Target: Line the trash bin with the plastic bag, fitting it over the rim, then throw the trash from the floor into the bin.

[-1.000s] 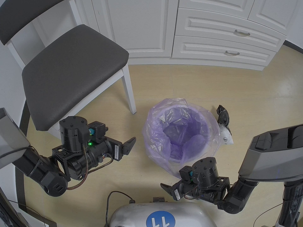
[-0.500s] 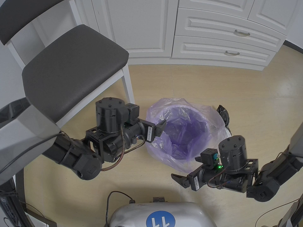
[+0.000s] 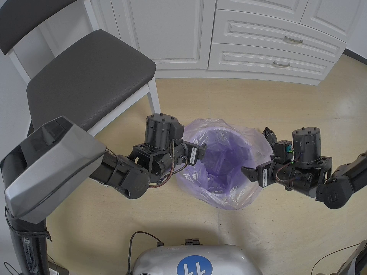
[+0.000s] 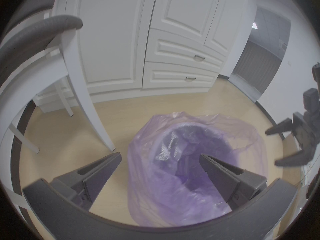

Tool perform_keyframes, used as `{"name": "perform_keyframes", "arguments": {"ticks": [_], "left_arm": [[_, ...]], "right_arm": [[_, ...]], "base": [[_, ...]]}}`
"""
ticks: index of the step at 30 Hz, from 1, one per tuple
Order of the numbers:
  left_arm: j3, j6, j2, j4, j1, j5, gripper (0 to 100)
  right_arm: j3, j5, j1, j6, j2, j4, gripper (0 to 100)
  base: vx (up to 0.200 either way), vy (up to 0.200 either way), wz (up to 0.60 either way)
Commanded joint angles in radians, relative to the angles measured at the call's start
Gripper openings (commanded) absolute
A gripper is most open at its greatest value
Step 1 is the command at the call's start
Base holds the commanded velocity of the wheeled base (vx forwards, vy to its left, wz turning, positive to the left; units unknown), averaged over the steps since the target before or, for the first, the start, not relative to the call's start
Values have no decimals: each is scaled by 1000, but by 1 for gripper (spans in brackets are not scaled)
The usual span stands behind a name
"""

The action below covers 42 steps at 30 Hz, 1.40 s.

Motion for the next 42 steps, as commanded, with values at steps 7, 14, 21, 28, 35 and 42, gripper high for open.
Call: {"name": "perform_keyframes", "arguments": {"ticks": [7, 14, 21, 28, 35, 42], "left_arm": [[24, -13, 18, 3, 46, 80, 100], [176, -15, -48, -48, 50, 78, 100], [284, -13, -77, -33, 58, 72, 100], [327, -13, -63, -36, 69, 68, 100], [284, -15, 60, -49, 104, 63, 100], [246, -22, 110, -85, 153, 34, 100]], "right_arm": [[-80, -105, -149, -123, 296, -131, 100], [-35, -95, -190, -201, 289, -131, 100], [11, -89, -178, -263, 296, -133, 100], [6, -91, -152, -263, 362, -140, 100], [-57, -98, -151, -255, 485, -142, 100], [-146, -103, -158, -201, 565, -151, 100]], "base": [[0, 0, 0], [0, 0, 0], [0, 0, 0], [0, 0, 0], [0, 0, 0], [0, 0, 0]]}}
